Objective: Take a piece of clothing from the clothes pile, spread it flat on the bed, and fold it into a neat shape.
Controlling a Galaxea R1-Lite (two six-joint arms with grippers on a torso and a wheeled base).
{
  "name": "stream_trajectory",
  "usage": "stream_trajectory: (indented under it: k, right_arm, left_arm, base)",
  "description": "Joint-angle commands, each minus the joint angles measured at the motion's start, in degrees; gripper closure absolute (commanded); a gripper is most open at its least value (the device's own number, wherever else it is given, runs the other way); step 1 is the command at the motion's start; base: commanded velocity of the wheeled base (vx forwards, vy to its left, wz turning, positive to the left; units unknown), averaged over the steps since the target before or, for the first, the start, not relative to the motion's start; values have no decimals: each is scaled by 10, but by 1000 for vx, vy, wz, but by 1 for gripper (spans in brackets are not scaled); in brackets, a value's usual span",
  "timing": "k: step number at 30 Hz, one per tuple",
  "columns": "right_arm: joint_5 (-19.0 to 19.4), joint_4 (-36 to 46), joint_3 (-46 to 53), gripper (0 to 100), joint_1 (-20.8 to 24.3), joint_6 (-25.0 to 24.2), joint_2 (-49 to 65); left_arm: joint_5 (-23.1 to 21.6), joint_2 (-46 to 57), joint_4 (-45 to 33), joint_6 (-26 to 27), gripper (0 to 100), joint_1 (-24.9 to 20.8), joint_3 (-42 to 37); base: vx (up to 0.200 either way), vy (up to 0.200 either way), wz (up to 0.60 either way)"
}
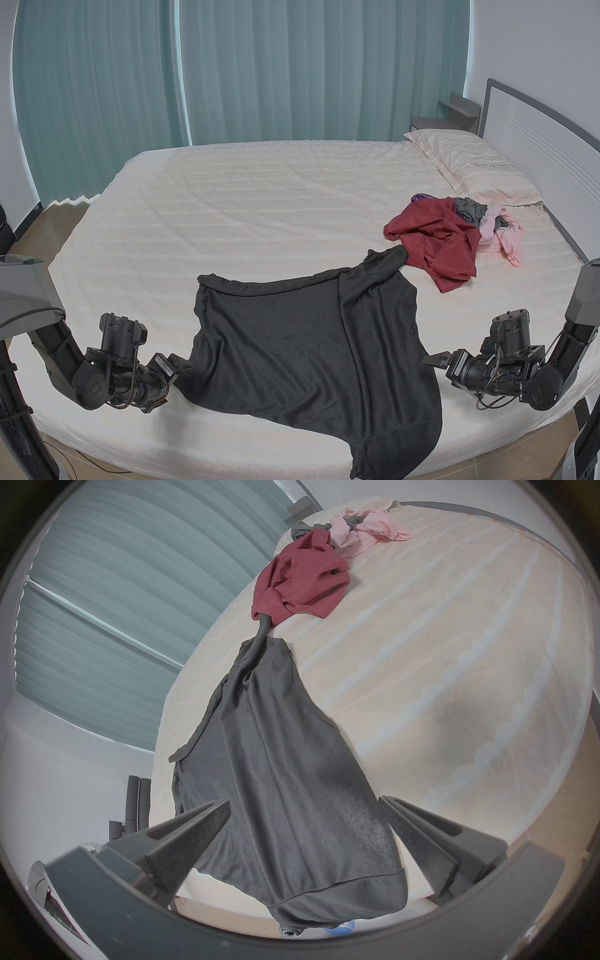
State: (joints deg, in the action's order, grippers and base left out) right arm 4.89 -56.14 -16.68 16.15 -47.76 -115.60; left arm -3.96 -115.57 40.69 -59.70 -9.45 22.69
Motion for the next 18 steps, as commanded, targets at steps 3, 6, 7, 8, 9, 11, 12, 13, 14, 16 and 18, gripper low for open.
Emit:
stream_trajectory:
  k: [3, 6, 7, 8, 9, 11, 12, 13, 14, 16, 18]
  right_arm:
    - [-3, -1, 0, 0, -2, 13, -6]
    - [-1, 0, -13, 0, -9, 21, -9]
    - [0, 6, -25, 0, -12, 27, -14]
    - [0, 6, -35, 0, -15, 32, -22]
    - [0, 6, -43, 0, -17, 37, -30]
    - [0, 7, -56, 0, -17, 49, -45]
    - [0, 8, -64, 0, -17, 56, -52]
    - [0, 8, -64, 0, -17, 57, -53]
    - [0, 9, -76, 0, -17, 65, -67]
    - [0, 9, -85, 0, -18, 72, -73]
    - [-1, 14, -105, 0, -23, 87, -88]
  left_arm:
    - [70, -79, 6, 4, 0, -11, 47]
    - [88, -91, 7, 5, 0, -23, 54]
    - [90, -94, 7, 5, 0, -25, 61]
    - [91, -98, 6, 5, 0, -26, 69]
    - [91, -100, 5, 6, 0, -28, 75]
    - [91, -100, 5, 6, 100, -28, 78]
    - [91, -100, 5, 5, 100, -28, 79]
    - [91, -100, 5, 5, 100, -28, 79]
    - [91, -100, 4, 5, 100, -27, 79]
    - [91, -100, 4, 5, 100, -26, 78]
    - [91, -99, 4, 5, 100, -22, 74]
  base:
    - [0, 0, 0]
    - [0, 0, 0]
    - [0, 0, 0]
    - [0, 0, 0]
    - [0, 0, 0]
    - [0, 0, 0]
    - [0, 0, 0]
    - [0, 0, 0]
    - [0, 0, 0]
    - [0, 0, 0]
    - [0, 0, 0]
